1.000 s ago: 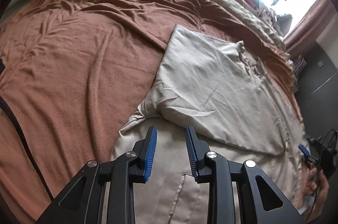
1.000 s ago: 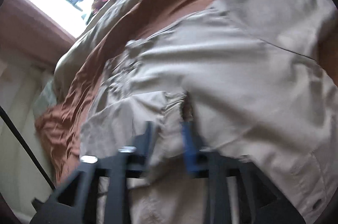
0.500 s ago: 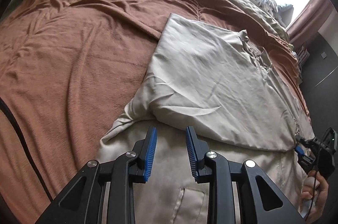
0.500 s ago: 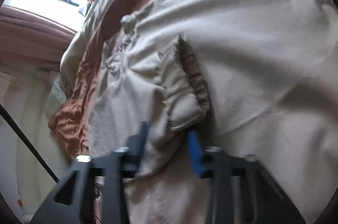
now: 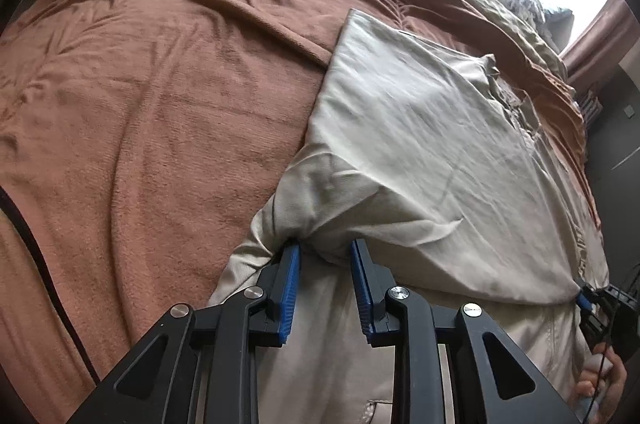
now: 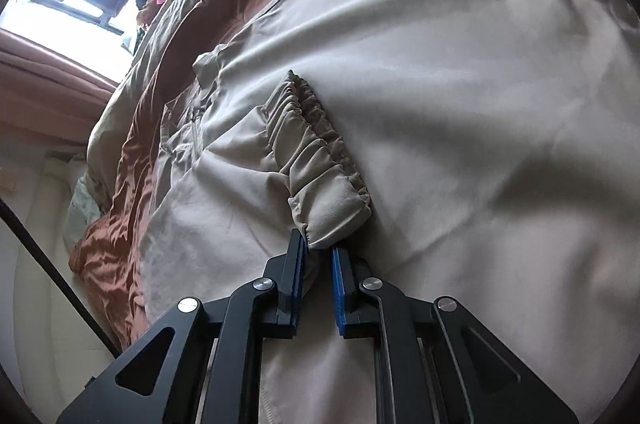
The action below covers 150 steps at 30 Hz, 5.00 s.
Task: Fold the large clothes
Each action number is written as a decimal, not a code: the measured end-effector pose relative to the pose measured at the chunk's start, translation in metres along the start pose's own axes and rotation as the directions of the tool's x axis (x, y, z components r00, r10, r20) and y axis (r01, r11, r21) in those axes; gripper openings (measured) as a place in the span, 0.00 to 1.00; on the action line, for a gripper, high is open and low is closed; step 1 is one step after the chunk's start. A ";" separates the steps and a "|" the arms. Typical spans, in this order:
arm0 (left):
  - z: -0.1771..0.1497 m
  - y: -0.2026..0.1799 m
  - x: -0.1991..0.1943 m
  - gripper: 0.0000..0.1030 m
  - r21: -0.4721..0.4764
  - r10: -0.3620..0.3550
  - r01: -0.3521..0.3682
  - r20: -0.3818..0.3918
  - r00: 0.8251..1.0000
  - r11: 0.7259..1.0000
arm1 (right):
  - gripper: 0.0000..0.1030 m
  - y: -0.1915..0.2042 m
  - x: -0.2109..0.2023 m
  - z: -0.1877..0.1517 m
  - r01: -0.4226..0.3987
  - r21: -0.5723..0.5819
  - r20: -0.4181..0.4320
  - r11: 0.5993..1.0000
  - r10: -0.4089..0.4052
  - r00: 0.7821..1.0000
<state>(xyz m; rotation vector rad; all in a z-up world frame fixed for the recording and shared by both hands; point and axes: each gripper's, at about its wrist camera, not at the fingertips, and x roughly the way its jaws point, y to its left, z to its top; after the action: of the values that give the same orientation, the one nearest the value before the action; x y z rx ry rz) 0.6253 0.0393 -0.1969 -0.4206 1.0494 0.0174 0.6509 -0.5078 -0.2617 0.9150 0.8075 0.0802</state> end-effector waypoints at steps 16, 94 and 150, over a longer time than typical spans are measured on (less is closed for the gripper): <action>-0.016 -0.027 -0.057 0.44 0.044 -0.047 0.045 0.052 0.998 0.998 | 0.65 -0.027 -0.069 0.033 -0.069 0.005 0.144 0.998 0.067 0.987; -0.034 -0.084 -0.083 0.45 0.124 -0.208 0.192 0.133 0.969 0.974 | 0.02 0.020 -0.104 0.031 -0.263 -0.296 0.218 0.918 0.333 0.917; -0.027 -0.042 -0.087 0.45 -0.001 -0.263 0.265 0.121 0.957 0.964 | 0.04 0.086 -0.132 0.009 -0.011 -0.336 0.455 0.942 0.173 0.874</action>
<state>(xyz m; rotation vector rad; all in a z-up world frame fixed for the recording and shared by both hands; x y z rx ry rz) 0.5674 0.0076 -0.1218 -0.5666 0.8686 -0.1853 0.5860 -0.5110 -0.1184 0.6181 0.2708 0.0641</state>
